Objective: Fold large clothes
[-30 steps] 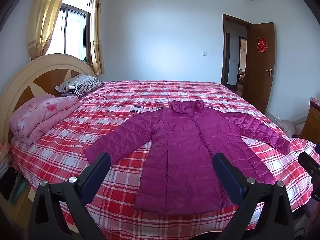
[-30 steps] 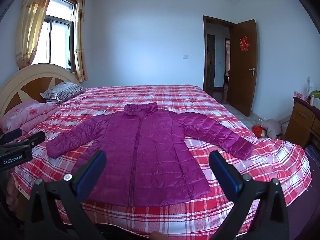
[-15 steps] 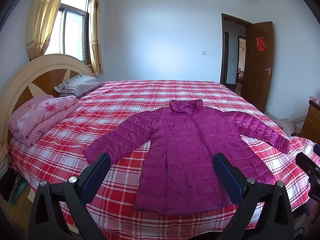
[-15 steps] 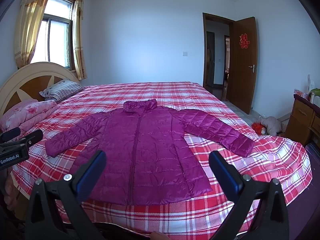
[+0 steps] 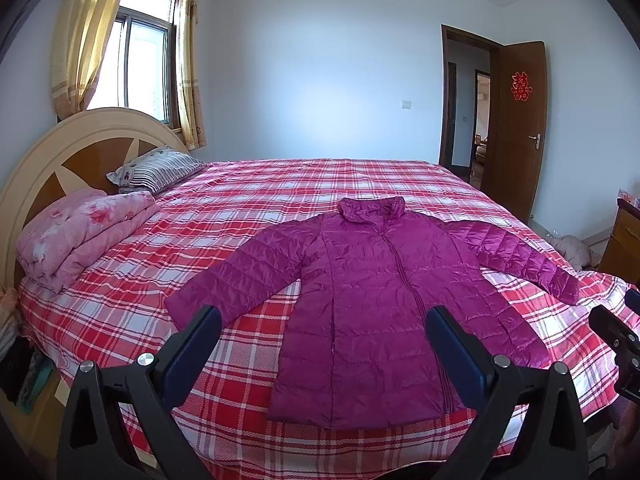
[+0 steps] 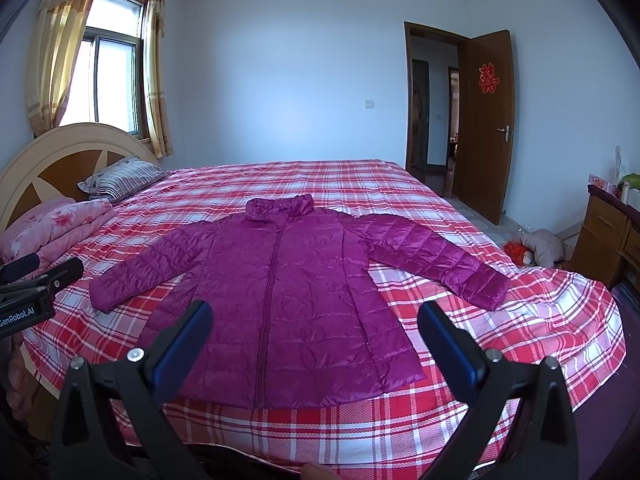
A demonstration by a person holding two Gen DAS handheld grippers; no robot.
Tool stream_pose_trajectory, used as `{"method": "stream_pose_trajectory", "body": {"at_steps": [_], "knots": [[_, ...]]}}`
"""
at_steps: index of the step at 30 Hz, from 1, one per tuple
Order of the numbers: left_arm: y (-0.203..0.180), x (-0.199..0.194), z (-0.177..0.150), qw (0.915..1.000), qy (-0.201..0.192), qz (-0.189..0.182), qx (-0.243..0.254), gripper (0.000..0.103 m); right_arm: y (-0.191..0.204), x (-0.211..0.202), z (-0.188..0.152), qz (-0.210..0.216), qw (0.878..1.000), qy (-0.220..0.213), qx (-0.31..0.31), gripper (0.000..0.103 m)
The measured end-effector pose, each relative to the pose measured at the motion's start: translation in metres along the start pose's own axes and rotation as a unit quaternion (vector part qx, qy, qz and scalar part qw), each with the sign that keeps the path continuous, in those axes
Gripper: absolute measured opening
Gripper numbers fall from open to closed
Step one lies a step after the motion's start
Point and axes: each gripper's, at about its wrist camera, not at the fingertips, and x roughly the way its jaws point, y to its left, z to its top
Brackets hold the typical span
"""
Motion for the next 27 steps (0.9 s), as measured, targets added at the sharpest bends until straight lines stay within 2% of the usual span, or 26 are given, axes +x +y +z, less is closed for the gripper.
{"method": "stream_pose_trajectory", "body": {"at_steps": [27], "knots": [[0.0021,0.0021,-0.0003,1.0000,0.003,0.001,0.000,0.102,0.0010,0.0019,-0.0048,0.002,1.000,0.005,0.001,0.103]]}}
